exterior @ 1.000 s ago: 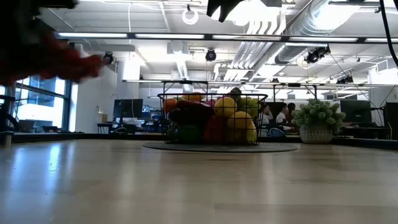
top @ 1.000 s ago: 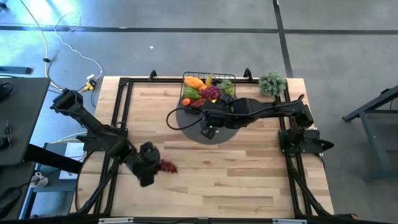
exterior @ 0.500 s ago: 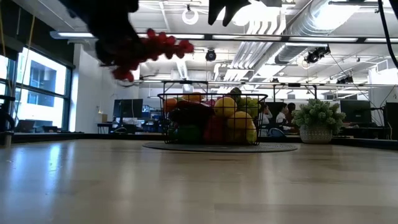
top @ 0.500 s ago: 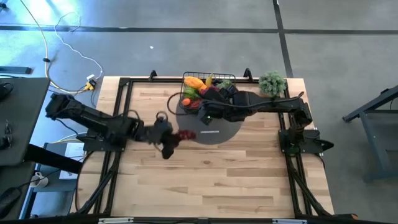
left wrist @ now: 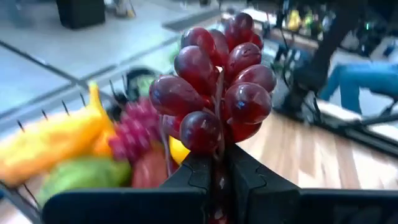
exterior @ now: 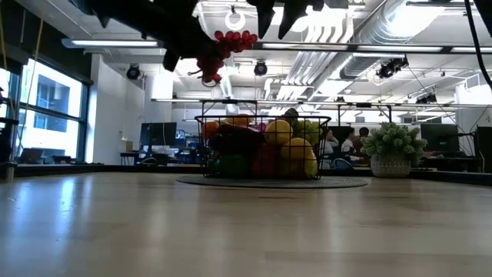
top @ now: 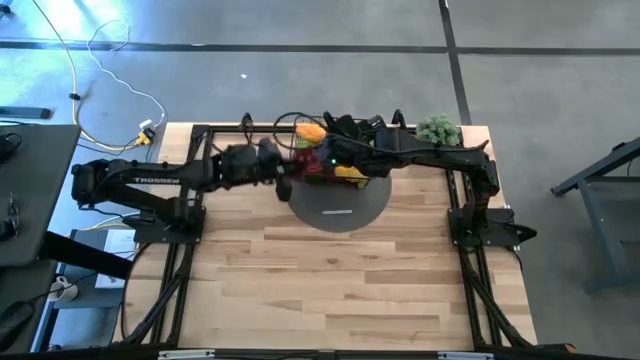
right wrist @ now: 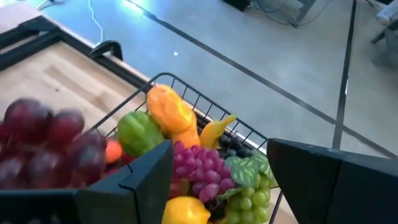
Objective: Build produce basket
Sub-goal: Put the red grapes into the wire basket
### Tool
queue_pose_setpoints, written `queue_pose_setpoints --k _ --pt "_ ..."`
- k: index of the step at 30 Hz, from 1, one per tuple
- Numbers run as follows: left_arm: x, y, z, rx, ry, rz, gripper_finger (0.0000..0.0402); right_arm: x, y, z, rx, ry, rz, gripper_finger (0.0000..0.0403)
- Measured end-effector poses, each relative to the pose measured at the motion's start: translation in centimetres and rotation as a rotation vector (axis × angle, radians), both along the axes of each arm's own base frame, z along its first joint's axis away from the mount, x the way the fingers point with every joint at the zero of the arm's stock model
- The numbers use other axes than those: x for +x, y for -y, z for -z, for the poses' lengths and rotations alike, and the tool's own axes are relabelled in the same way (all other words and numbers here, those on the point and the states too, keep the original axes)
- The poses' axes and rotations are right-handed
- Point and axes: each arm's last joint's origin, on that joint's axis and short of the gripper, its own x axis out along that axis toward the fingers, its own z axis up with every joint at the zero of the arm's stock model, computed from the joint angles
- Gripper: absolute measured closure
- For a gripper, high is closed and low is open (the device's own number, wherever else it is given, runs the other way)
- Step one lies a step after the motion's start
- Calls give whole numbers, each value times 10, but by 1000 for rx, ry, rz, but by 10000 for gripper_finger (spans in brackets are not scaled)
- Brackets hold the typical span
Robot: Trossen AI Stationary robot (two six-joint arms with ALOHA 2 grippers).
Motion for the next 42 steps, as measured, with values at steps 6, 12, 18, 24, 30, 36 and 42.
queue_pose_setpoints --k 6,12,18,24,30,36,42 --pt "-1 -35 -6 51 59 -42 394 -1 15 -1 -6 19 45 162" --pt "13 -68 -10 100 10 -49 394 -6 35 -3 -92 59 188 162" --pt "30 -94 -1 87 -37 -52 394 -11 54 -4 -135 64 273 162" --pt "46 -108 11 13 -41 -54 394 -14 64 -4 -117 60 288 162" --pt "61 -116 29 -75 -48 -76 394 -17 73 -4 -135 -16 266 162" --pt "71 -124 49 -189 -48 -117 376 -21 86 -3 -158 -129 234 162" --pt "73 -127 53 -220 -42 -139 327 -25 98 -3 -159 -210 206 162"
